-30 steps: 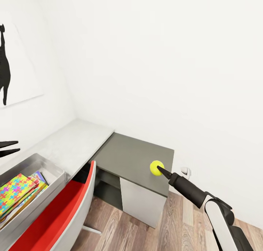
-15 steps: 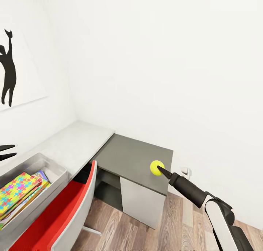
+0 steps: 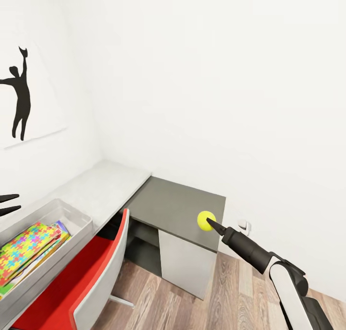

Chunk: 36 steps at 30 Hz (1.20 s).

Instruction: Put all the toys in the child's room - the three board games (two on the bed and one on the table), the two jigsaw puzzles on the table, and the tennis ball on the table - inside the toy box on the table in the child's room.

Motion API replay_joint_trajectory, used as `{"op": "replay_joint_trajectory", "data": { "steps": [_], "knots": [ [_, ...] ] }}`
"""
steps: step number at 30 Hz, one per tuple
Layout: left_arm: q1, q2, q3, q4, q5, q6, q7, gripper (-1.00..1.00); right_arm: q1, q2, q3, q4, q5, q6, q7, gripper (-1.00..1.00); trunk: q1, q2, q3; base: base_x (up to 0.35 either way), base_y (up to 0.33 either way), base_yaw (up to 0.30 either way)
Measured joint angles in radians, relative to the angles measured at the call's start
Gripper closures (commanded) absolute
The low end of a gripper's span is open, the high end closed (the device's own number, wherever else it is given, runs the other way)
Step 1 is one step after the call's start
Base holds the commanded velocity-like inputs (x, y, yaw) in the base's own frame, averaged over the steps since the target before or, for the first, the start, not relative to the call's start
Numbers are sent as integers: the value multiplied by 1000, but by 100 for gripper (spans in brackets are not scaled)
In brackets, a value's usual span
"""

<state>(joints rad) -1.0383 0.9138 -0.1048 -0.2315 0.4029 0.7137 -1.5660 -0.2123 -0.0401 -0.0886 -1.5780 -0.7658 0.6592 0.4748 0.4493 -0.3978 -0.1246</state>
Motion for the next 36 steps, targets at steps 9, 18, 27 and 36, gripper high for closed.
{"op": "replay_joint_trajectory", "data": {
  "steps": [9, 18, 27, 36],
  "knots": [
    [0, 3, 0, 2, 0, 0, 0, -100, 0, 0, 0, 0, -1, 0, 0, 100, 0, 0, 15, -1, 0, 0],
    [0, 1, 0, 2, 0, 0, 0, -100, 0, -1, 0, -1, -1, 0, 1, 100, 0, 0, 30, 0, 0, 0],
    [0, 2, 0, 2, 0, 0, 0, -100, 0, -1, 0, -2, -1, 0, 1, 100, 0, 0, 45, 0, 0, 0],
    [0, 1, 0, 1, -1, 0, 0, -100, 0, -1, 0, -3, -1, 0, 1, 100, 0, 0, 54, 0, 0, 0]
  ]
}}
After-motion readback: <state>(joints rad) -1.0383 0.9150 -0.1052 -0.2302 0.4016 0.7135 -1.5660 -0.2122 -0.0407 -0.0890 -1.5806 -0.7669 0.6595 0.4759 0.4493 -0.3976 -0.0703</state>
